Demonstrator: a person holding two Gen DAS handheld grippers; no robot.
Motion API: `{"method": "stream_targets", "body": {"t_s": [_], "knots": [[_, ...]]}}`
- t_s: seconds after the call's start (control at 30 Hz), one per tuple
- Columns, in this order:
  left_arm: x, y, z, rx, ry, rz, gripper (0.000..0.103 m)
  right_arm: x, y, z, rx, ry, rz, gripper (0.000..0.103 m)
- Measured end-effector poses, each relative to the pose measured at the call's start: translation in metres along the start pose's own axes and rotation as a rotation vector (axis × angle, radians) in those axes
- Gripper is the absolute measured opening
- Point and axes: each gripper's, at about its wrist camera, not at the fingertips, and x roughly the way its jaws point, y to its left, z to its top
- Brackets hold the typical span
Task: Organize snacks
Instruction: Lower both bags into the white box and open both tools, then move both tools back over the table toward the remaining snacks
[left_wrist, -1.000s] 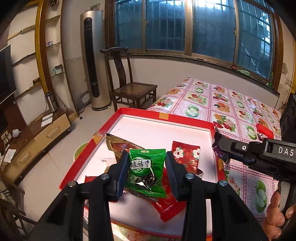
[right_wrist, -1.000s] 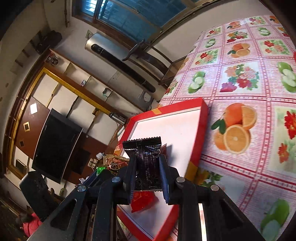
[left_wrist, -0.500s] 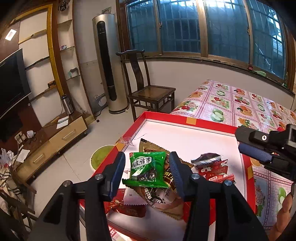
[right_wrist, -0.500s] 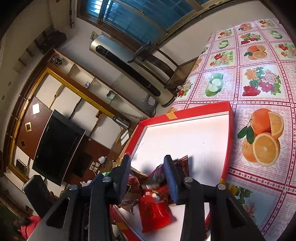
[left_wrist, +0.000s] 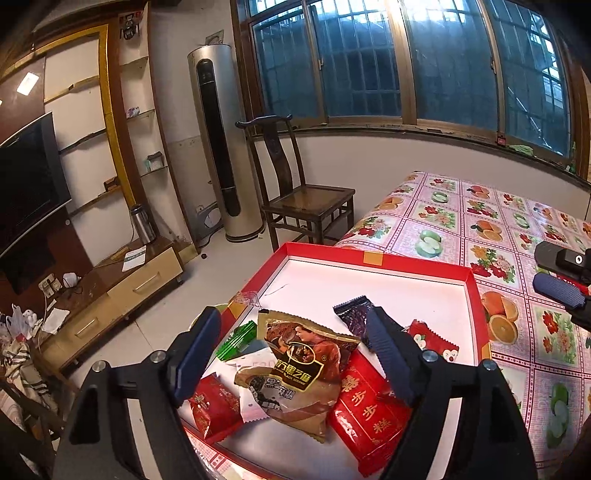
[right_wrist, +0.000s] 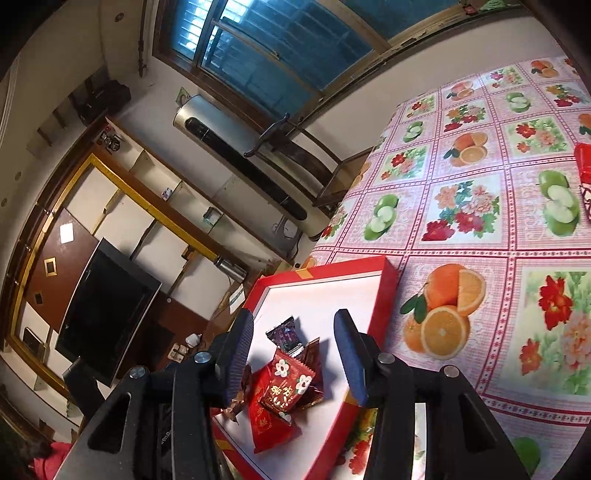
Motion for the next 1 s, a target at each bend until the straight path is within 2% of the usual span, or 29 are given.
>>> {"method": "stream_targets", "body": {"t_s": [0.23, 0.33, 0.4, 0.53, 0.6, 0.7, 0.83, 0.93, 1.0], "knots": [[-0.015, -0.031, 0.010, 0.017, -0.016, -0.039, 0.089, -0.061, -0.030, 0.021, -0.005, -0.074, -0.067, 0.050], [-0.024, -0.056, 0.017, 0.031, -0.025, -0.091, 0.092, -0.098, -0.051, 0.033, -0.013, -0.105, -0.126, 0.056], [-0.030, -0.081, 0.024, 0.050, -0.033, -0.140, 0.094, -0.128, -0.068, 0.041, -0.009, -0.144, -0.173, 0.058], [-0.036, -0.145, 0.033, 0.113, -0.023, -0.240, 0.098, -0.206, -0.120, 0.059, 0.078, -0.267, -0.254, 0.070], [-0.033, -0.177, 0.034, 0.136, -0.003, -0.280, 0.098, -0.239, -0.144, 0.061, 0.121, -0.331, -0.311, 0.070], [-0.025, -0.224, 0.035, 0.150, 0.030, -0.311, 0.098, -0.281, -0.185, 0.059, 0.251, -0.419, -0.353, 0.070], [-0.014, -0.275, 0.031, 0.146, 0.076, -0.350, 0.098, -0.302, -0.216, 0.054, 0.382, -0.462, -0.395, 0.070], [-0.007, -0.305, 0.022, 0.164, 0.098, -0.363, 0.098, -0.298, -0.224, 0.053, 0.413, -0.431, -0.497, 0.070], [-0.001, -0.320, 0.015, 0.172, 0.098, -0.354, 0.098, -0.292, -0.227, 0.053, 0.412, -0.409, -0.521, 0.070]]}}
